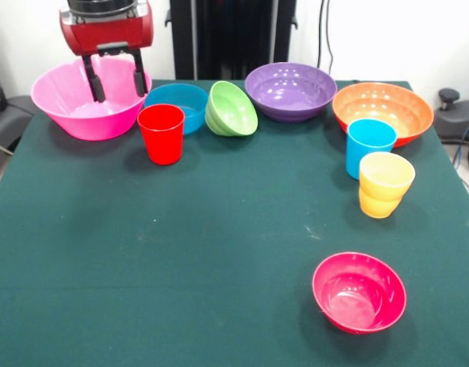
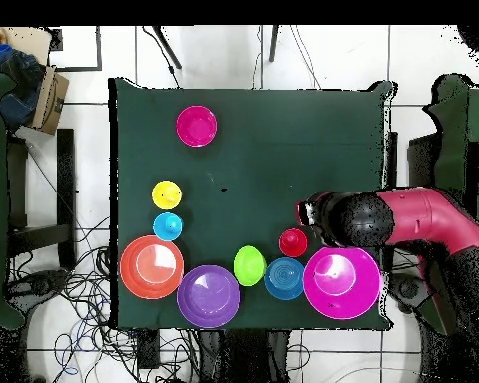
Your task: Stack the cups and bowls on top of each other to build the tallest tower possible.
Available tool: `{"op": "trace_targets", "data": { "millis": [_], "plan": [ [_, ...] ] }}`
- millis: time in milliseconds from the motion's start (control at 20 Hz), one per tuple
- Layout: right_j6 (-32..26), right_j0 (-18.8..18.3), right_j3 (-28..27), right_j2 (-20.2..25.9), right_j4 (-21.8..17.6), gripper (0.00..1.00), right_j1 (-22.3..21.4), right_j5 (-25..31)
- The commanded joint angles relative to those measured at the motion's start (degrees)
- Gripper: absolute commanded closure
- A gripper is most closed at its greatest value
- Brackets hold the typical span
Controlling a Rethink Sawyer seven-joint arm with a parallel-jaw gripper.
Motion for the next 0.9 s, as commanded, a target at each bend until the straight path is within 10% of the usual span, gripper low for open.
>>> {"op": "trace_targets", "data": {
  "millis": [50,900],
  "plan": [
    [-16.8,2.6,-1.3,1.3,-3.8,0.0,2.7,2.5],
    [-15.9,0.2,2.6,3.0,-3.0,0.0,-0.3,2.1]
  ]
}}
